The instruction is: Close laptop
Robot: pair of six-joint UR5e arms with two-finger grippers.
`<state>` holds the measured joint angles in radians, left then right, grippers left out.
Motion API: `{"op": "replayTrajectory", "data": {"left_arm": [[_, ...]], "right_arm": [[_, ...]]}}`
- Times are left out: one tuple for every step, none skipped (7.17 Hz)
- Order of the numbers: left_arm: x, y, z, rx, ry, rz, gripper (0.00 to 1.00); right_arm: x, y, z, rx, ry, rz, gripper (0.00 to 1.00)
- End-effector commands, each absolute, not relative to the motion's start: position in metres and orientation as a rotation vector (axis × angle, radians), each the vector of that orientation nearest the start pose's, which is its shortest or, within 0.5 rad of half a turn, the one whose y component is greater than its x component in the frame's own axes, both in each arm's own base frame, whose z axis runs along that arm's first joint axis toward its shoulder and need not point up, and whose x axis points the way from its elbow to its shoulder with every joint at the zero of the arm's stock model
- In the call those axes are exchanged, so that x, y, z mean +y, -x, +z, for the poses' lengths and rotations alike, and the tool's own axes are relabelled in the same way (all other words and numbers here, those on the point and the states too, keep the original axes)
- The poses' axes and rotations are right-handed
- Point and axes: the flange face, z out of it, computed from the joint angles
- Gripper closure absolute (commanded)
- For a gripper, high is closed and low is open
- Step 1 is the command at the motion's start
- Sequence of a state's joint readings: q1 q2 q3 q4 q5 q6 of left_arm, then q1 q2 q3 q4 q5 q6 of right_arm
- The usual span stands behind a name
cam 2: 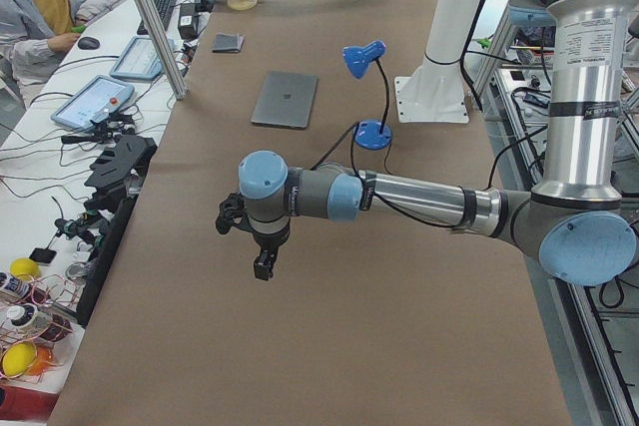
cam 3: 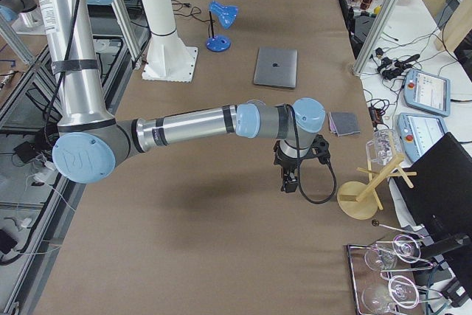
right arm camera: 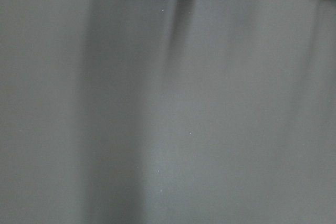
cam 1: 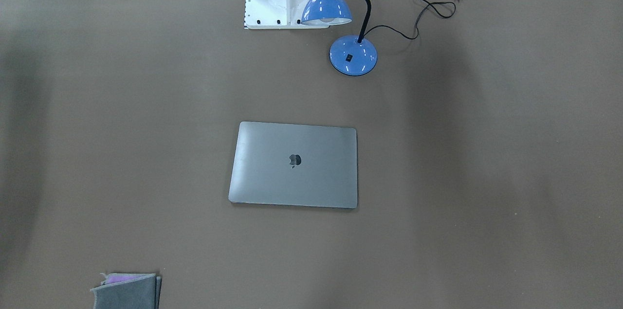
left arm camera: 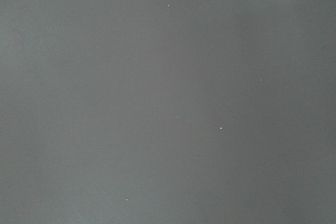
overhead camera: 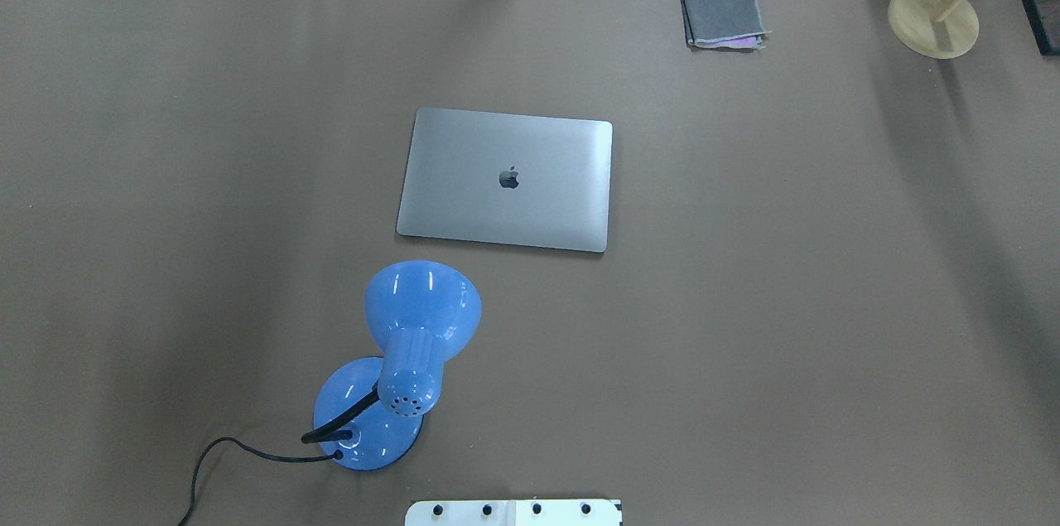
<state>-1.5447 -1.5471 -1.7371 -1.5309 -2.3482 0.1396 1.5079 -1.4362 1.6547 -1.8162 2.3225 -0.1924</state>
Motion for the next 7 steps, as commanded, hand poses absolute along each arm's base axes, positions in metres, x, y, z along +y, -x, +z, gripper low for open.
{"op": "replayTrajectory", "data": {"left_arm": [[-0.4851,0.0500,0.5942,0.772,-0.137,0.197,0.02],[-0.4851,0.0500,0.5927,0.772,-0.140,0.198,0.02],[-0.4852,0.0500,0.5926,0.772,-0.141,0.199,0.02],[-0.4853,0.0500,0.5910,0.771,-0.144,0.200,0.02],[-0.4853,0.0500,0.5903,0.771,-0.145,0.200,0.02],[-0.4853,0.0500,0.5910,0.771,-0.144,0.200,0.02],[-0.4859,0.0500,0.5888,0.771,-0.148,0.201,0.02]], "right_arm": [[-0.5332,-0.0322,0.5837,-0.750,-0.006,-0.226,0.00],[-0.5325,-0.0323,0.5847,-0.748,-0.005,-0.227,0.00],[-0.5312,-0.0323,0.5833,-0.750,-0.007,-0.227,0.00],[-0.5312,-0.0324,0.5834,-0.748,-0.007,-0.227,0.00],[-0.5312,-0.0323,0.5825,-0.750,-0.009,-0.227,0.00],[-0.5319,-0.0324,0.5818,-0.748,-0.009,-0.225,0.00],[-0.5319,-0.0323,0.5810,-0.749,-0.011,-0.227,0.00]]}}
